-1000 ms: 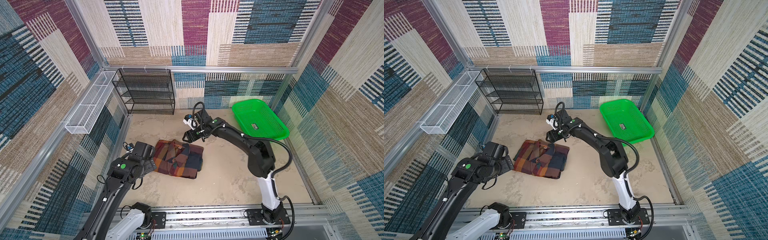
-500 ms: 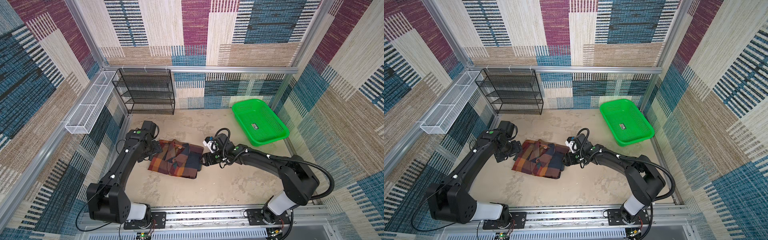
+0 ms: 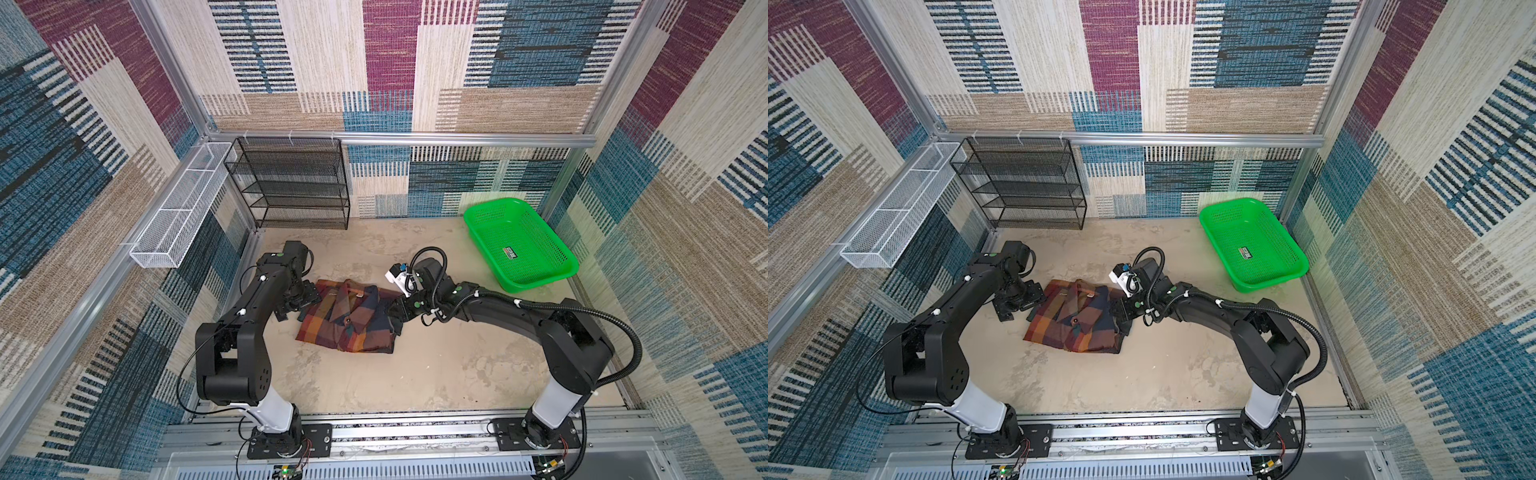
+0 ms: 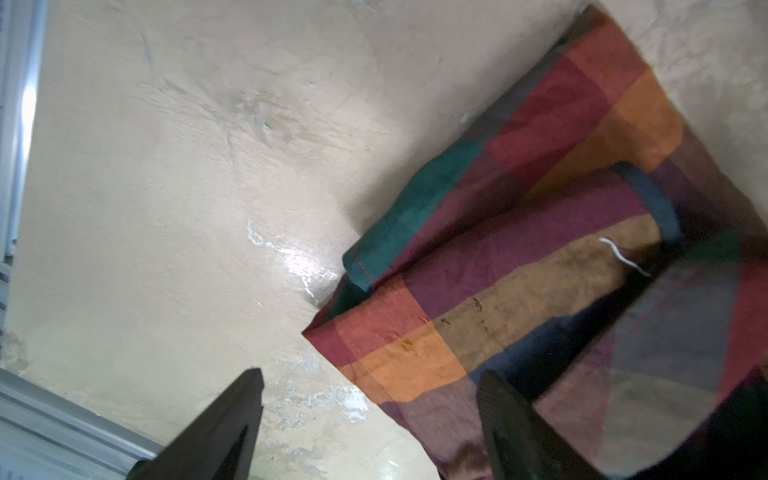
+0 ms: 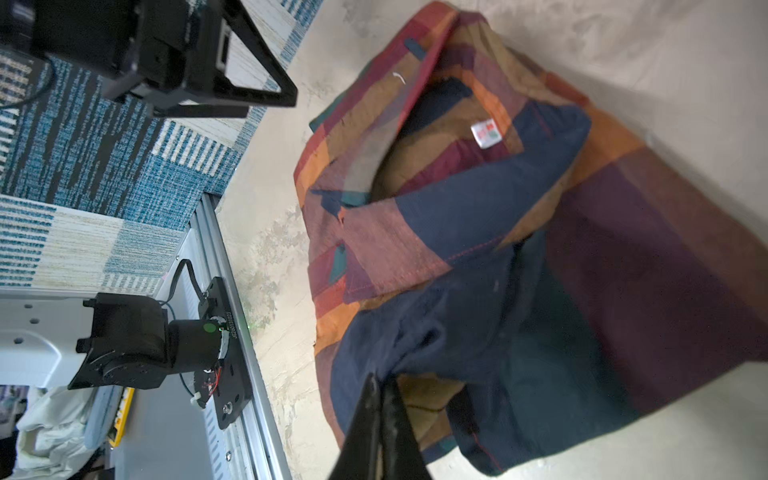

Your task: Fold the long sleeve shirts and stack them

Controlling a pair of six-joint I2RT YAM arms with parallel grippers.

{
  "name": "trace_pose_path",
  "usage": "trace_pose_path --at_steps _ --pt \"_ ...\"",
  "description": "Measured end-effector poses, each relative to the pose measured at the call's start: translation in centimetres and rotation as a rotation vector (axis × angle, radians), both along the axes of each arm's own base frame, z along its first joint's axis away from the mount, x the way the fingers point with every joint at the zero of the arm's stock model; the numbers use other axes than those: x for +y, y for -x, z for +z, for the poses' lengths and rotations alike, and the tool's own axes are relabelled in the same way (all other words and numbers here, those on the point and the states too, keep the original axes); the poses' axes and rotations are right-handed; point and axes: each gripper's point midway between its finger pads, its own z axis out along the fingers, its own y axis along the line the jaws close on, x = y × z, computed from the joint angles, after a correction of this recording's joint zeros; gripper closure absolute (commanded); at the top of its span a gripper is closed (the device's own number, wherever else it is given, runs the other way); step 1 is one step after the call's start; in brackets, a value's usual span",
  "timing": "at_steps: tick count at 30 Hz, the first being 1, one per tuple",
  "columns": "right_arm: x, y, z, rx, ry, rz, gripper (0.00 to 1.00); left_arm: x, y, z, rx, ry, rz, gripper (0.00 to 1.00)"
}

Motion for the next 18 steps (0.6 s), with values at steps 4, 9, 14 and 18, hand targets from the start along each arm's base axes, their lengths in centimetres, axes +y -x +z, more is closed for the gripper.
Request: trace_pose_path --at_steps 4,9,14,18 --pt "-0.8 -3.3 -1.6 -0.007 0.008 -0.047 1.00 -0.1 0.1 -0.4 -0.001 0.010 0.001 0.16" --pt "-3.0 -5.2 -8.3 0.121 0.095 -0.108 0.97 -0.4 -0.1 -0.7 0.003 0.031 -0.001 0.16" --pt "-2.0 -6.1 -10.5 0.162 0.107 -0.097 0.82 -0.5 -0.1 -1.2 0.016 0.035 -0.002 0.16" --pt "-2.1 -6.0 -10.2 0.151 0.104 -0.095 0.70 -1.0 -0.2 -2.1 0.047 0.063 -0.007 0.17"
